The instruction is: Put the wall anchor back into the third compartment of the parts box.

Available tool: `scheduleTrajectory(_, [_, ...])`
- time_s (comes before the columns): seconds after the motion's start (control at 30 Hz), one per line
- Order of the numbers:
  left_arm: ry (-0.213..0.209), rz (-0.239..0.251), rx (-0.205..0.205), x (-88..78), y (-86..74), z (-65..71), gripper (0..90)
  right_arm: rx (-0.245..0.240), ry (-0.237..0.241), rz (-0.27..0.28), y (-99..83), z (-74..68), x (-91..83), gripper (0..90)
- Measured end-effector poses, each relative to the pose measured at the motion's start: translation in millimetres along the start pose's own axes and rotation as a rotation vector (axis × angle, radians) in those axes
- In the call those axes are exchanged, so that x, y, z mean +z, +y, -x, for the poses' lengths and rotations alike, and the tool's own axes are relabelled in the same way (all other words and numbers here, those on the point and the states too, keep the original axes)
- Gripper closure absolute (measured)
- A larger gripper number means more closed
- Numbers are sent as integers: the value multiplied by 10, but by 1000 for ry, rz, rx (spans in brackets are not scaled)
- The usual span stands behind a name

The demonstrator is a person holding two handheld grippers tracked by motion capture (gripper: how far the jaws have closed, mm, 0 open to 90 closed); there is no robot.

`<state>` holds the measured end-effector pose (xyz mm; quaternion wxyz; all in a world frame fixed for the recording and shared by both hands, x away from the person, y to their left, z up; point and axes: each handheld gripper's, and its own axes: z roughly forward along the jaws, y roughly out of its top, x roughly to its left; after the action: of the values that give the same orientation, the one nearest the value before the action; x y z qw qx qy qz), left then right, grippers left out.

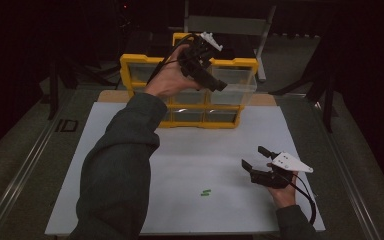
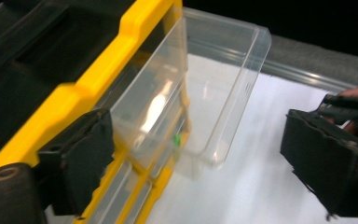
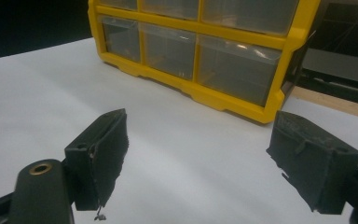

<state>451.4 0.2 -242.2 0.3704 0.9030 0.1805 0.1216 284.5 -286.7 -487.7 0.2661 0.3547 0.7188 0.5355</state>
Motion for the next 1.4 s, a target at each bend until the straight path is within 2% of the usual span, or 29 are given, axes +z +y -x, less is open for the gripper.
scheduleTrajectory(0.23, [21,-20,13,-31,-175,42,69,4,0,-3,-3,1,2,177])
scheduleTrajectory(0.33, [66,-58,22,-14,-276,99,70,8,0,-5,-3,3,4,170])
scheduleTrajectory(0.4, [61,-68,34,-15,-329,128,70,8,-3,-5,-1,10,-4,169])
scheduleTrajectory(0.77, [53,-59,29,15,-562,255,64,12,-8,-3,-2,20,-10,163])
scheduleTrajectory(0.93, [41,-69,51,55,-636,338,64,12,-9,-2,-2,19,-11,163])
scheduleTrajectory(1.1, [35,-58,41,84,-697,399,64,17,-8,0,1,18,-15,162])
scheduleTrajectory(1.4, [1,-75,57,196,-845,539,65,17,-9,1,0,20,-16,160])
